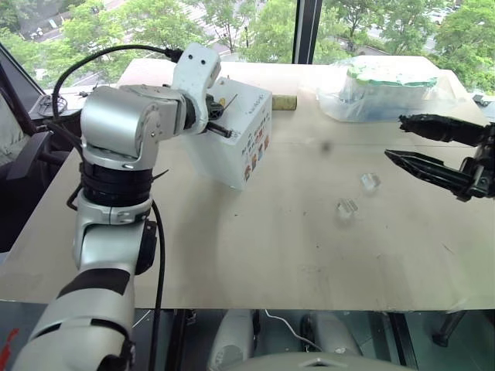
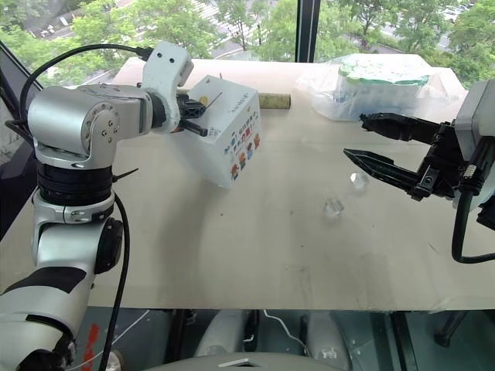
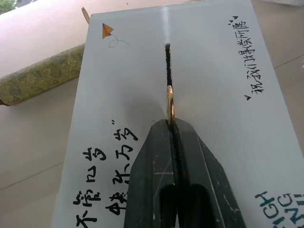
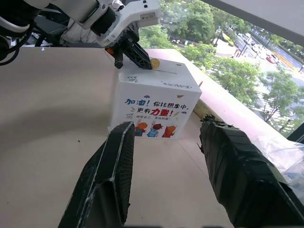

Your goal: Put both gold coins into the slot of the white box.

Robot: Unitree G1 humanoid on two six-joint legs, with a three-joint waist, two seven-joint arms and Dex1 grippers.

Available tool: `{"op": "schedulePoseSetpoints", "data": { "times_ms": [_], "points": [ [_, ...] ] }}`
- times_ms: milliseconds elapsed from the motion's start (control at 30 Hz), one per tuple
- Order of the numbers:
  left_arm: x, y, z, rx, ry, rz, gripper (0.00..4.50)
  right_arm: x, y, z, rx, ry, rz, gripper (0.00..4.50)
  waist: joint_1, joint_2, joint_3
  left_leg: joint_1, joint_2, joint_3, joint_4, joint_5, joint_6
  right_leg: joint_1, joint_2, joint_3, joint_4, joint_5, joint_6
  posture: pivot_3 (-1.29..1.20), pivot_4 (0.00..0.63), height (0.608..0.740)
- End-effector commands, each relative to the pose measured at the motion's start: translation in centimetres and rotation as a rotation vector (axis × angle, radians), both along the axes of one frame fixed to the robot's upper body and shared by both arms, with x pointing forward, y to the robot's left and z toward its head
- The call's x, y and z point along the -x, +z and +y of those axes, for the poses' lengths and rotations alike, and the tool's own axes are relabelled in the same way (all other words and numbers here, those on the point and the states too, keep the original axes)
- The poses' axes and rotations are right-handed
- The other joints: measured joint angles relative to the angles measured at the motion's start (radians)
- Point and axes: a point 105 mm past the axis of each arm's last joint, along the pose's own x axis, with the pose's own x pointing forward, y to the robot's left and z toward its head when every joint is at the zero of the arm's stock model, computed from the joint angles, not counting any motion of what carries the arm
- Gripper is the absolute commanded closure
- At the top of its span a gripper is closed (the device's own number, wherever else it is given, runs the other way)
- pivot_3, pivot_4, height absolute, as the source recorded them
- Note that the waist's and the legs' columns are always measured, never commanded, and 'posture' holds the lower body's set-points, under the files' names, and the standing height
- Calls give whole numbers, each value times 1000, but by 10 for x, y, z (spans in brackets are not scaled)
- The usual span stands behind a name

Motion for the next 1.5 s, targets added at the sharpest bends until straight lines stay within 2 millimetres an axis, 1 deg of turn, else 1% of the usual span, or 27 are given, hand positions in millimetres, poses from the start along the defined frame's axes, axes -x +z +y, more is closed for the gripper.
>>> {"op": "schedulePoseSetpoints", "data": {
  "times_ms": [33,400,667,967,1267,1500],
  "points": [
    [2,-22,-6,33,-18,119,4500,3,4,1,7,3,-24,2138,0,0,0,0,0,0,0,0,0,0,0,0,0,0,0,0,150,740],
    [-3,-21,6,-20,48,90,4500,4,0,-3,11,-5,-17,2138,-1,0,0,1,0,0,0,0,0,0,0,0,0,0,0,0,150,740],
    [-2,-22,6,-23,52,93,4500,4,-2,-3,11,-3,-16,2138,-1,0,0,2,0,0,0,0,0,2,0,0,0,0,0,0,150,740],
    [-3,-18,12,-20,87,66,4500,5,-4,-3,11,-2,-12,2138,-2,0,0,2,0,0,0,0,0,2,0,0,0,0,0,0,150,740],
    [-2,-21,9,3,81,86,4500,5,-6,-3,12,-2,-10,2138,-2,0,0,2,0,0,0,0,0,2,1,0,0,0,0,0,150,740],
    [-2,-21,13,4,102,87,4500,5,-5,-5,12,-3,-10,2138,-2,0,0,2,0,0,0,0,0,2,0,0,0,0,0,0,150,740]
  ]
}}
